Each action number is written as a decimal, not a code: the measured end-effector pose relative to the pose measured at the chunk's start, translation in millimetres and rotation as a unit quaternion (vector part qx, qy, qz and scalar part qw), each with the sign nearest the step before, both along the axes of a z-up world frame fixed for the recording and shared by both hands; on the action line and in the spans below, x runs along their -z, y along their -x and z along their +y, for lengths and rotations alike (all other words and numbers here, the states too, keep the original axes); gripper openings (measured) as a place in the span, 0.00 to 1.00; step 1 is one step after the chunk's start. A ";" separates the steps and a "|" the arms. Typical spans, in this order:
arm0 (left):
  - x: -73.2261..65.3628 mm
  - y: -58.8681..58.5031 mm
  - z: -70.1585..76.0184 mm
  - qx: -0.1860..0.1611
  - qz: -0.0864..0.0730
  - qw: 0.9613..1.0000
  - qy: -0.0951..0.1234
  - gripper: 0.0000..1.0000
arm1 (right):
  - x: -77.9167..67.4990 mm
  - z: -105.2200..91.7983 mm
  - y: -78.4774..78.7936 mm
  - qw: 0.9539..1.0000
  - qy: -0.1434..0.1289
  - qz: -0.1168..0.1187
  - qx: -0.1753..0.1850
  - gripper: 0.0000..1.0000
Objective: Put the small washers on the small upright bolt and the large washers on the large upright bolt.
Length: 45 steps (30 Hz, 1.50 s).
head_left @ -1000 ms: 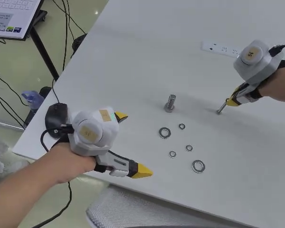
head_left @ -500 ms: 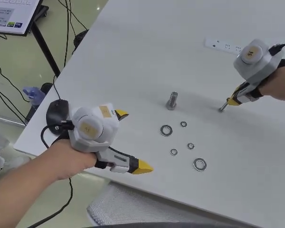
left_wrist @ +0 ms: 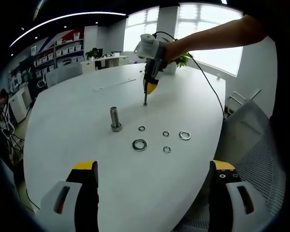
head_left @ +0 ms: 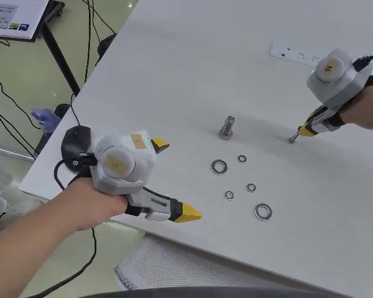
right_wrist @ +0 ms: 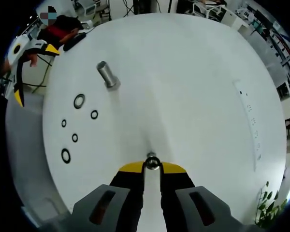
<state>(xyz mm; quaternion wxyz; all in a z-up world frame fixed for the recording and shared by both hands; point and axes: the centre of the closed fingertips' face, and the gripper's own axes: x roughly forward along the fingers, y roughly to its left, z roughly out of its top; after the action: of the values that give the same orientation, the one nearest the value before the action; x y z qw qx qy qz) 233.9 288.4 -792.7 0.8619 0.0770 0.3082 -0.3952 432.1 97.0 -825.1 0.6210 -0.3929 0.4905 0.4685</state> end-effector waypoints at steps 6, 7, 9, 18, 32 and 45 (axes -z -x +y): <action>2.4 1.1 -0.7 0.003 0.002 1.000 -0.002 0.96 | 6.4 -0.6 3.2 1.000 0.003 0.001 -0.003 0.12; 2.8 1.2 -0.6 0.003 0.003 1.000 -0.003 0.95 | 7.9 -0.5 3.7 1.000 0.003 0.001 -0.004 0.12; 3.4 1.4 0.0 0.002 0.005 1.000 -0.003 0.95 | 10.4 -1.2 2.1 1.000 0.003 0.000 -0.004 0.12; 3.1 2.6 0.0 0.000 0.007 1.000 -0.004 0.94 | 24.3 -1.5 -4.5 1.000 0.001 0.003 -0.004 0.12; 0.9 3.0 2.6 -0.004 0.008 1.000 -0.002 0.93 | 37.9 1.2 -2.8 1.000 0.015 -0.005 -0.025 0.12; 1.3 4.8 4.8 -0.006 0.013 1.000 -0.001 0.92 | 43.4 -2.6 -1.2 1.000 0.016 -0.005 -0.019 0.12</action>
<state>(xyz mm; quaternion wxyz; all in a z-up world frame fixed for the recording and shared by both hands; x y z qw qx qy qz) 229.2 293.2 -794.0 0.8601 0.0708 0.3201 -0.3909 433.3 94.5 -868.5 0.6079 -0.4145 0.4875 0.4701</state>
